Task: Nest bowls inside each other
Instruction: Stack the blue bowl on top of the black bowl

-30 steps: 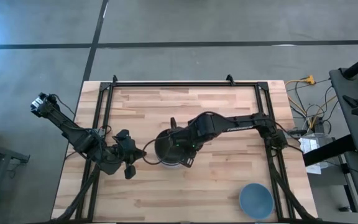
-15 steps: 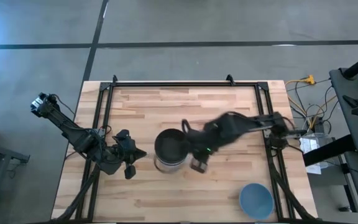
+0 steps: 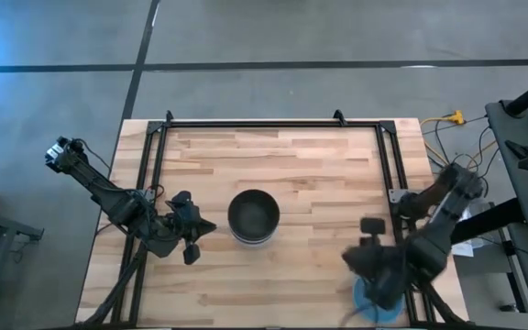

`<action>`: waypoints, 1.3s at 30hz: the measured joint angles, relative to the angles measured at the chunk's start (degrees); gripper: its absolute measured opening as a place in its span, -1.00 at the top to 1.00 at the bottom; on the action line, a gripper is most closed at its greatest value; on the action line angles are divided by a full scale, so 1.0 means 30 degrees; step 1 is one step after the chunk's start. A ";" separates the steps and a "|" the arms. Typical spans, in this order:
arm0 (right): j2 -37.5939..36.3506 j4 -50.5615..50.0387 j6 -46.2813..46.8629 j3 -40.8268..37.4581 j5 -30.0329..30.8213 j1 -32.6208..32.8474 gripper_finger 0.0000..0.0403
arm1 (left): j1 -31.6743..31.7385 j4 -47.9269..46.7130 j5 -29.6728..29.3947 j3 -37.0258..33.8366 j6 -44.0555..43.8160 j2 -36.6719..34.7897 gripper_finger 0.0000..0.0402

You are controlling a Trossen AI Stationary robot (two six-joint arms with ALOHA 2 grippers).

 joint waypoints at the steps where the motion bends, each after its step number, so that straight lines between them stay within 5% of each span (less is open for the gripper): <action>1: -0.0355 0.0160 0.0124 -0.1052 -0.0036 0.0501 0.42 | 0.0000 0.0005 -0.0006 0.0000 0.0215 0.0000 0.94; 9: -0.2860 0.3691 -0.1657 -0.7906 -0.2267 0.1968 0.42 | 0.0000 -0.0059 -0.0225 0.0000 0.0203 0.0000 0.94; 17: -0.4206 0.8457 -0.6178 -1.2193 -0.7070 0.1867 0.31 | 0.0000 0.0077 -0.0225 0.0000 -0.0314 0.0000 0.94; 28: -0.4171 1.2351 -0.7274 -1.5859 -0.7242 0.0892 0.33 | 0.0018 0.0183 -0.0128 0.0000 -0.1332 0.0939 0.94; 39: -0.4163 1.3188 -0.7426 -1.6061 -1.0177 -0.1397 0.92 | 0.0015 0.0614 0.0795 0.0000 -0.1324 0.2204 0.94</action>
